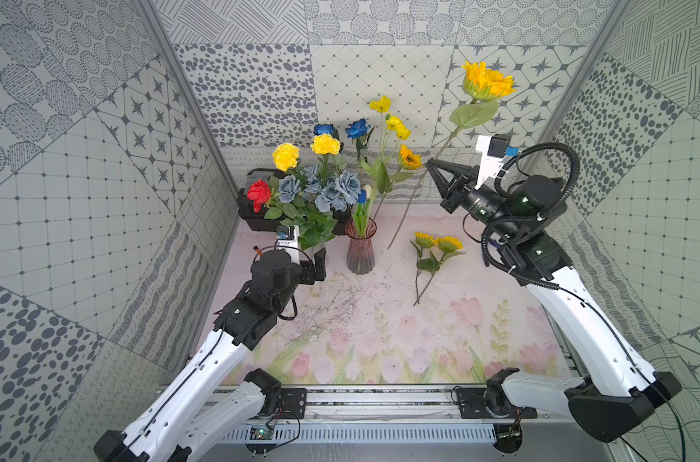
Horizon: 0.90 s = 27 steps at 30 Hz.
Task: Pick out yellow flowers from the vase
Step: Pick up the flower from the vase, then place the flower at the center of the board.
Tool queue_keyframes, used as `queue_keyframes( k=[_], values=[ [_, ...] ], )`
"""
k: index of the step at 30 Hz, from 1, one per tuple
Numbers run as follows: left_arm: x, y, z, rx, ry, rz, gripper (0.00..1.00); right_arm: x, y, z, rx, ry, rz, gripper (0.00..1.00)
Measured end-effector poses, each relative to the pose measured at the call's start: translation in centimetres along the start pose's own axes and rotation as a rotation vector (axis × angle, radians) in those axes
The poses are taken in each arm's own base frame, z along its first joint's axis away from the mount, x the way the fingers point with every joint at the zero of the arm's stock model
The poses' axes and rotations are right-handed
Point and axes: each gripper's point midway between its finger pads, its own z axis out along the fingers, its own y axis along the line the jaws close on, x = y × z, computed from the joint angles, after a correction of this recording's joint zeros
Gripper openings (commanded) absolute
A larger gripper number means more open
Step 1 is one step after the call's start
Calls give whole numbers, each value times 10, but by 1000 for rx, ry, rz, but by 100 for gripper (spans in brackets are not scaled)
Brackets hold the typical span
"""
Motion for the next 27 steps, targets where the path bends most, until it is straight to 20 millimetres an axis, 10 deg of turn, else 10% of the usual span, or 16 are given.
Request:
queue_keyframes(
  k=[6, 15, 27],
  values=[
    [-4, 0, -2, 1, -3, -4, 98, 44, -62, -20, 88, 192, 240, 0],
    [-4, -2, -5, 8, 13, -1, 98, 171, -148, -37, 254, 499, 619, 0],
    [8, -1, -5, 21, 28, -4, 98, 281, -202, -62, 399, 719, 806, 0]
  ],
)
